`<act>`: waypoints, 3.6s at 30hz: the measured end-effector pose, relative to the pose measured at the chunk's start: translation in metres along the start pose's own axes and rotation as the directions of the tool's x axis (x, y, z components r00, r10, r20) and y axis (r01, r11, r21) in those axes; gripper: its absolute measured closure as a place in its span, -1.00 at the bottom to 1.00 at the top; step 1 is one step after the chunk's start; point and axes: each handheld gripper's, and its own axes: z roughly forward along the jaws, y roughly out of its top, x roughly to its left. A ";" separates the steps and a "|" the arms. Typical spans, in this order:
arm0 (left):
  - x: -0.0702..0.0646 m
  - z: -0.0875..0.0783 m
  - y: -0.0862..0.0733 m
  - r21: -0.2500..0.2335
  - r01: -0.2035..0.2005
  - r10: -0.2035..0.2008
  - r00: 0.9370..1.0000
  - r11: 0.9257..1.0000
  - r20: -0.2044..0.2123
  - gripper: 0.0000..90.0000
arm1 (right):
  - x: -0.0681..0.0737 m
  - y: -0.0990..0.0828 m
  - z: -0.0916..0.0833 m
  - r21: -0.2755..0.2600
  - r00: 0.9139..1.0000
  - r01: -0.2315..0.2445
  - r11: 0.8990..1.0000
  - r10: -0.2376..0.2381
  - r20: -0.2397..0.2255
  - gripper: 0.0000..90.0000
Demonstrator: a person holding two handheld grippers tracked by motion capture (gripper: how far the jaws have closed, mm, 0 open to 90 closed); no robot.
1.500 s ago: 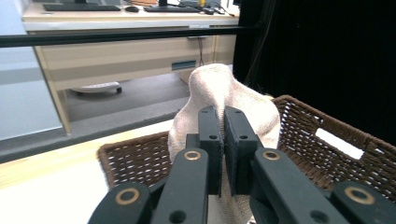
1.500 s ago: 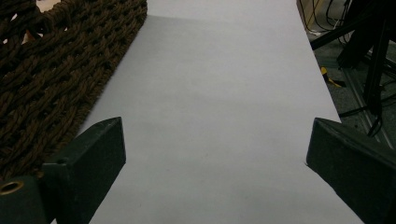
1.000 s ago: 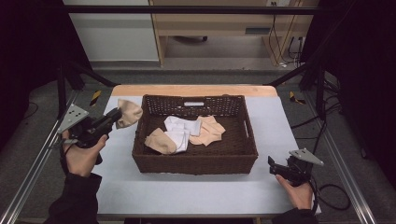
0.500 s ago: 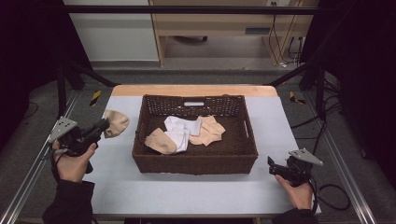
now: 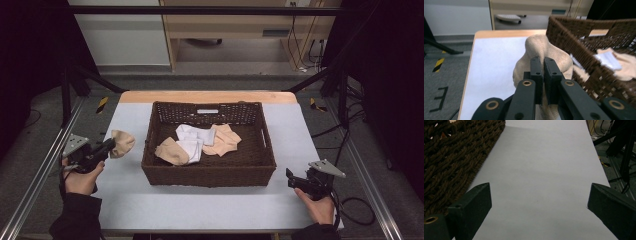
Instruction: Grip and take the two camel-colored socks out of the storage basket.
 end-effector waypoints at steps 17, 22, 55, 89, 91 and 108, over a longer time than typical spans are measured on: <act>0.000 0.022 -0.030 0.205 -0.073 0.080 0.996 0.976 -0.028 0.90 | 0.000 0.000 0.000 0.004 1.000 0.004 1.000 -0.004 0.000 -0.88; 0.001 0.028 -0.037 0.267 -0.088 0.100 0.995 0.960 -0.031 0.87 | 0.000 0.000 0.000 0.007 1.000 0.003 1.000 -0.003 -0.001 -0.88; -0.041 -0.005 0.033 -0.036 -0.020 0.023 0.997 0.999 0.075 -0.01 | 0.000 0.000 0.000 0.001 1.000 0.000 1.000 0.000 -0.005 -0.88; -0.132 0.074 0.082 -0.007 -0.162 0.161 0.973 0.987 0.165 0.09 | -0.001 0.000 0.001 0.004 1.000 -0.010 1.000 0.010 -0.002 -0.88; -0.134 0.083 0.080 0.015 -0.177 0.172 0.973 0.984 0.156 0.10 | -0.001 0.000 0.001 0.003 1.000 -0.010 1.000 0.010 -0.001 -0.88; -0.134 0.134 0.043 0.209 -0.238 0.223 0.970 0.949 0.092 0.01 | -0.001 0.000 0.001 0.007 1.000 -0.012 1.000 0.012 -0.006 -0.88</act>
